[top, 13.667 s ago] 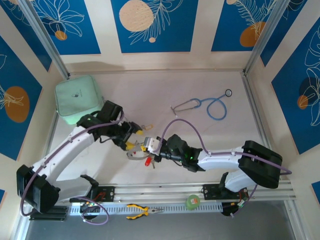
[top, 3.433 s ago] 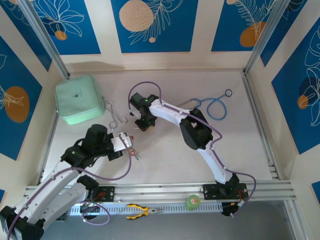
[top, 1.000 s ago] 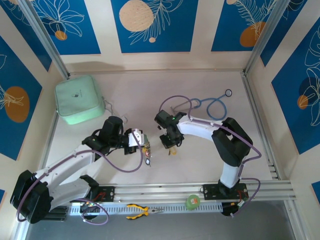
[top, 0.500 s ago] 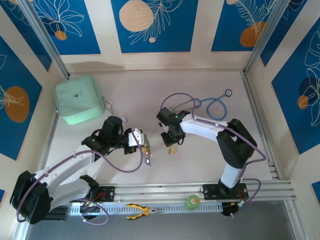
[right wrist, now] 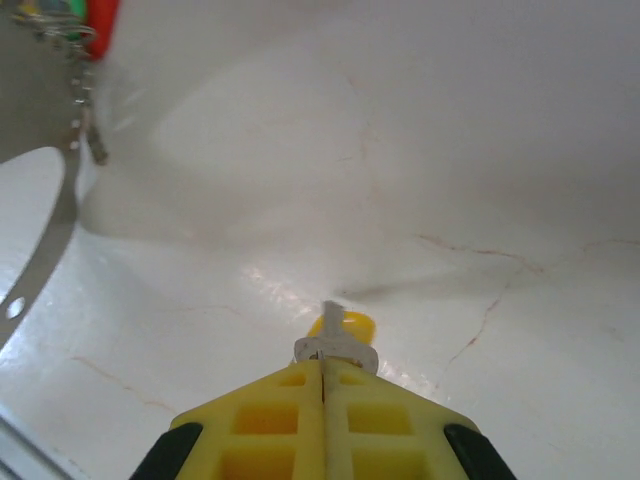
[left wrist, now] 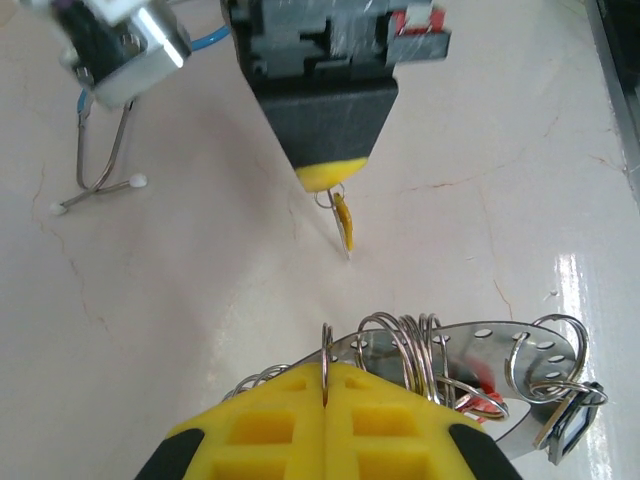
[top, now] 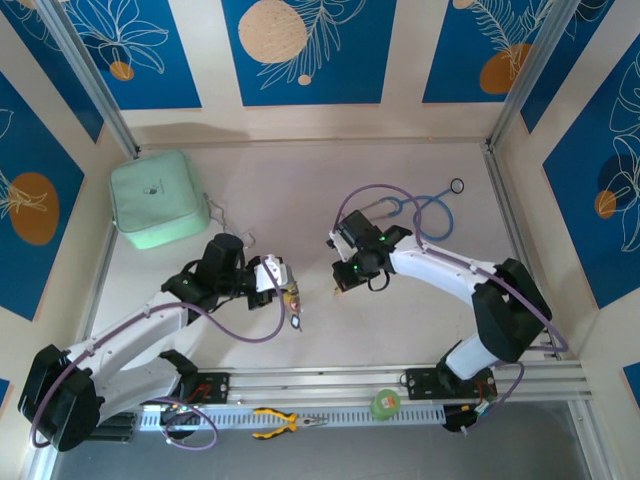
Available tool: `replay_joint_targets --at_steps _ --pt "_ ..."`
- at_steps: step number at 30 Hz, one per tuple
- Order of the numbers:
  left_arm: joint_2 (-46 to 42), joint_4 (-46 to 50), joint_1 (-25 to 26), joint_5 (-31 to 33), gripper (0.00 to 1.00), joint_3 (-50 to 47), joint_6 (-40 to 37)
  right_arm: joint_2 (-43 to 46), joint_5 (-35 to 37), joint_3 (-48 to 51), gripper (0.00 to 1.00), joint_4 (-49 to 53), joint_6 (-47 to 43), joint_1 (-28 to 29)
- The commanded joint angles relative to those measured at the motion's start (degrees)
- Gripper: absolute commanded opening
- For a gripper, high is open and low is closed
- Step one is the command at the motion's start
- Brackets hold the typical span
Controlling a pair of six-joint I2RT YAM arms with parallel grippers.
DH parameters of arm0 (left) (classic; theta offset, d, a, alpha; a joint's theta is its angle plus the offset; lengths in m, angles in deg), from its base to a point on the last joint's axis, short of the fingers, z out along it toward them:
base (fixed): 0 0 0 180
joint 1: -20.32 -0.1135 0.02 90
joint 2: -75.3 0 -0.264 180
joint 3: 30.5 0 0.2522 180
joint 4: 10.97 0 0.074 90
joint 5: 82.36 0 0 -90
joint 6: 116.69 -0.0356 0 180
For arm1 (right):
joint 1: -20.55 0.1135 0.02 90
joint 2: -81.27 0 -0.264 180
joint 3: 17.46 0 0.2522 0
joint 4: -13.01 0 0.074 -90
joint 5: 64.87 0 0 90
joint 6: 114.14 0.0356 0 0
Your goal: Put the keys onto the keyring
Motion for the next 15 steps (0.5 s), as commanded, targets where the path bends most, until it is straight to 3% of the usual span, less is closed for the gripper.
replay_joint_targets --at_steps 1,15 --pt "-0.4 0.6 0.4 0.7 0.00 -0.3 1.6 -1.4 -1.8 -0.1 0.00 -0.9 -1.5 -0.7" --pt "0.1 0.5 0.4 0.9 0.00 -0.3 0.4 -16.6 -0.3 -11.6 0.00 1.0 -1.1 -0.5"
